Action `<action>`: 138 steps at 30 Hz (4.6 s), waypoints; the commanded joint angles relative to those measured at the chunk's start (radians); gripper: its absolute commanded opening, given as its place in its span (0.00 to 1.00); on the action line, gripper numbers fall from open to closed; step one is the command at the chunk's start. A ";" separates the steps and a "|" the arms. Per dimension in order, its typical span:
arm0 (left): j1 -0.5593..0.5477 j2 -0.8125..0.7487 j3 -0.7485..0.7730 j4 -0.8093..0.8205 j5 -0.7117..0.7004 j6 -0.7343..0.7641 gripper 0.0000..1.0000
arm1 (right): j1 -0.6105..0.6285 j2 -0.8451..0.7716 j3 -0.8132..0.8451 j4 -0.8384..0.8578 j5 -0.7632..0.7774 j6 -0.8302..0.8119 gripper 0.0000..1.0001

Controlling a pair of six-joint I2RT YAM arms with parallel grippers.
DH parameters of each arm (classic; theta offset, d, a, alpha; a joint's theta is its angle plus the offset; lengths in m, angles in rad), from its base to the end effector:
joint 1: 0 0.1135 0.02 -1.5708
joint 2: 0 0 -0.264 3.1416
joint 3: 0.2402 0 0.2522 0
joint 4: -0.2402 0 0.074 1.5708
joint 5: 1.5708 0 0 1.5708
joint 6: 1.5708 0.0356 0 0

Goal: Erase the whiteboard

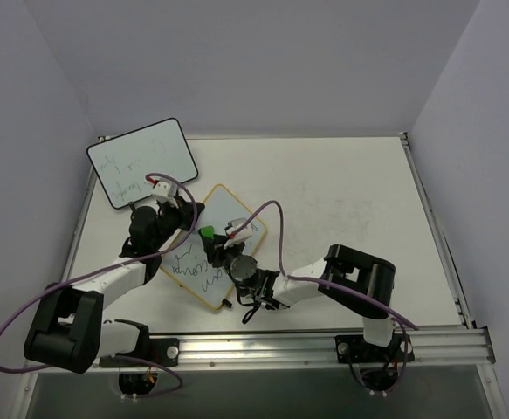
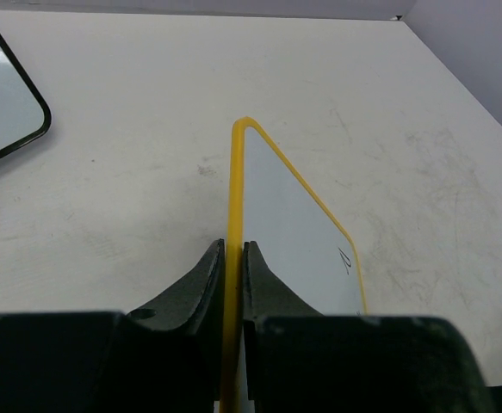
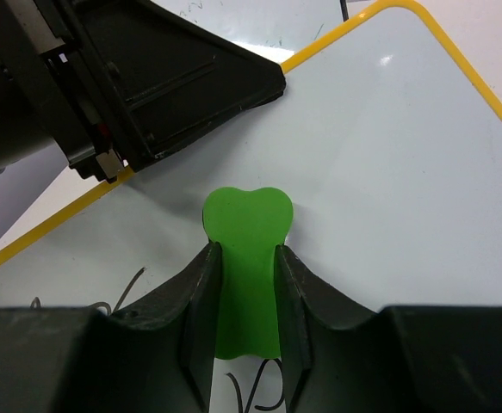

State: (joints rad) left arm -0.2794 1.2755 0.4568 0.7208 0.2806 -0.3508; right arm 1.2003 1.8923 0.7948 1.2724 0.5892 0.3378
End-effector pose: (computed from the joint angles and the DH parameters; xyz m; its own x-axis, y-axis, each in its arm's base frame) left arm 0.2491 -0.0817 0.2176 -0.2703 -0.2660 -0.9253 0.4654 0.8053 -0.3674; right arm 0.1526 0.3382 0.1913 -0.1317 0.4219 -0.8970 -0.5651 0.7115 0.4176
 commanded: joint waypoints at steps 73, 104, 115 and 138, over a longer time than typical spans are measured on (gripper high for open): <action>-0.072 -0.127 -0.006 -0.044 0.025 0.021 0.02 | 0.177 0.119 0.125 -0.337 -0.057 -0.140 0.00; -0.084 -0.113 0.025 -0.075 -0.004 0.029 0.02 | 0.288 0.107 0.124 -0.433 -0.069 -0.174 0.00; -0.096 -0.113 0.048 -0.132 -0.052 0.042 0.02 | 0.252 0.034 0.069 -0.519 0.026 -0.094 0.00; -0.104 -0.105 0.042 -0.126 -0.052 0.041 0.02 | 0.018 0.054 0.063 -0.555 0.089 0.030 0.00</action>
State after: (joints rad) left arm -0.3828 1.1854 0.4725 0.5785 0.2066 -0.3046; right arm 1.2591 1.8629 0.8776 0.9348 0.6319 0.3733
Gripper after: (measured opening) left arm 0.029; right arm 0.242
